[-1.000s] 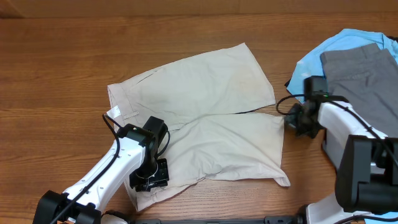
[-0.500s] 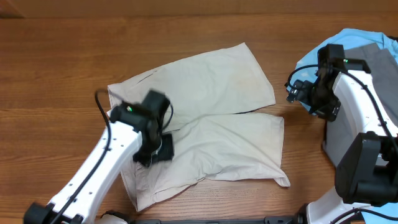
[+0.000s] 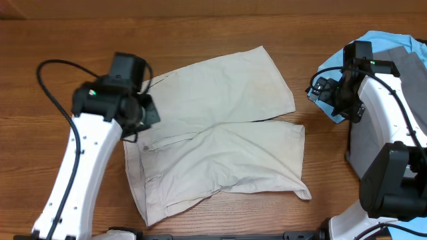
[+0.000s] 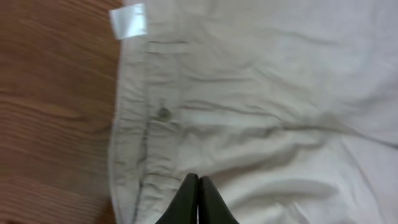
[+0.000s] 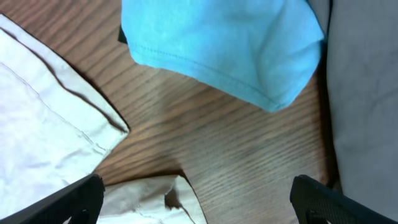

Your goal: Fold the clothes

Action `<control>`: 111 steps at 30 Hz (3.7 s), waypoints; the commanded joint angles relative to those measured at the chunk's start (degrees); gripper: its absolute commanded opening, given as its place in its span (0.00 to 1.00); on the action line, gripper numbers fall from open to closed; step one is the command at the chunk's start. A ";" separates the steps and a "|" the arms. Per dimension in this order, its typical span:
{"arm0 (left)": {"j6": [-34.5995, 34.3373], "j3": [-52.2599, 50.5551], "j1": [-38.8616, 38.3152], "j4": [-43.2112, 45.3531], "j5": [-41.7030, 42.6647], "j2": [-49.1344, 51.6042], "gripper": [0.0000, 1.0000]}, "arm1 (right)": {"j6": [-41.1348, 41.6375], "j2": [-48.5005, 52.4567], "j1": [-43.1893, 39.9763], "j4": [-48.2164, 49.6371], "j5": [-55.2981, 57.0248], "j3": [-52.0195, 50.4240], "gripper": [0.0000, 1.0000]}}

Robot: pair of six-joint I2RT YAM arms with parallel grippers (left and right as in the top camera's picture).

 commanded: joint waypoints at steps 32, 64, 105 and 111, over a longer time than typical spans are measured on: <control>0.87 -0.66 1.62 15.61 -4.31 41.46 0.04 | -0.22 -0.50 -0.15 1.36 -0.15 0.90 1.00; 14.73 14.78 1.40 27.69 5.55 28.57 0.40 | -0.22 -0.50 -0.15 1.36 -0.15 0.90 1.00; 23.71 10.51 21.22 2.69 24.15 21.42 1.00 | 2.34 -0.50 -0.11 0.79 -18.84 0.90 1.00; 23.71 10.51 21.77 2.71 24.13 21.42 1.00 | 1.70 -0.52 -0.11 -10.38 -19.26 0.72 0.45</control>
